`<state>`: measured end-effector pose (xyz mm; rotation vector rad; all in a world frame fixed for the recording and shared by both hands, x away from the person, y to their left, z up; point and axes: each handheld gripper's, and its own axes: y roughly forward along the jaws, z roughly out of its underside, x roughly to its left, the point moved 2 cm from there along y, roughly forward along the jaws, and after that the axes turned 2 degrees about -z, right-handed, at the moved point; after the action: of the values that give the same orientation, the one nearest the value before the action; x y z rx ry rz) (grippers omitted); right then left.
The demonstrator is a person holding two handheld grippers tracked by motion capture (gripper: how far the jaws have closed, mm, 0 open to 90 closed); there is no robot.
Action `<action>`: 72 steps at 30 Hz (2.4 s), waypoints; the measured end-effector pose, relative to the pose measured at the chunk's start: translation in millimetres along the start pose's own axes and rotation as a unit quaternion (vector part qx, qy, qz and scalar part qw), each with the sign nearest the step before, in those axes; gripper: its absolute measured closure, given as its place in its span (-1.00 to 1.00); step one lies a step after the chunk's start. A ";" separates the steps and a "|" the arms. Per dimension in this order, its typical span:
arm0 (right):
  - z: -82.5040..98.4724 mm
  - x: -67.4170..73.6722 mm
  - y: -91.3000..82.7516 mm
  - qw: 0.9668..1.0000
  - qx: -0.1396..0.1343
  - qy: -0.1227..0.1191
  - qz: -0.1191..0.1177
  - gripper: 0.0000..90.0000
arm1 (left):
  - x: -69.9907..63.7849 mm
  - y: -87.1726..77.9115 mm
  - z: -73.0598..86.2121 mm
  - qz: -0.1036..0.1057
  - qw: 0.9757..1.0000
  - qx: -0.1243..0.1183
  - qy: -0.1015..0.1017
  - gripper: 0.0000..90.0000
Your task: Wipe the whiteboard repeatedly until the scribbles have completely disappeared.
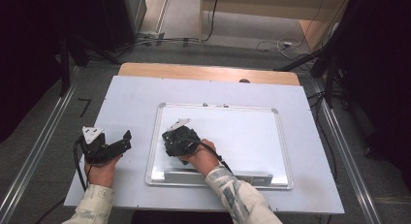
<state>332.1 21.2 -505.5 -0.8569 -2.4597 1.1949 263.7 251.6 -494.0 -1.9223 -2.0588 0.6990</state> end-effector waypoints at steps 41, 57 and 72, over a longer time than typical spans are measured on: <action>-20.6 -44.1 14.0 0.998 0.006 0.050 0.040 -0.21 | 2.6 -1.7 0.3 -0.002 1.000 0.000 -0.002 -0.90; -19.3 -69.9 12.9 0.994 0.002 0.081 0.066 -0.21 | 3.0 -2.6 0.3 -0.002 1.000 -0.001 -0.004 -0.90; -17.3 -65.9 12.6 0.996 -0.007 0.072 0.052 -0.20 | 0.6 0.0 -0.1 0.000 1.000 0.000 -0.001 -0.90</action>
<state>397.2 -2.7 -503.9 -1.0493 -2.3375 1.1087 263.7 252.2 -494.0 -1.9241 -2.0603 0.7014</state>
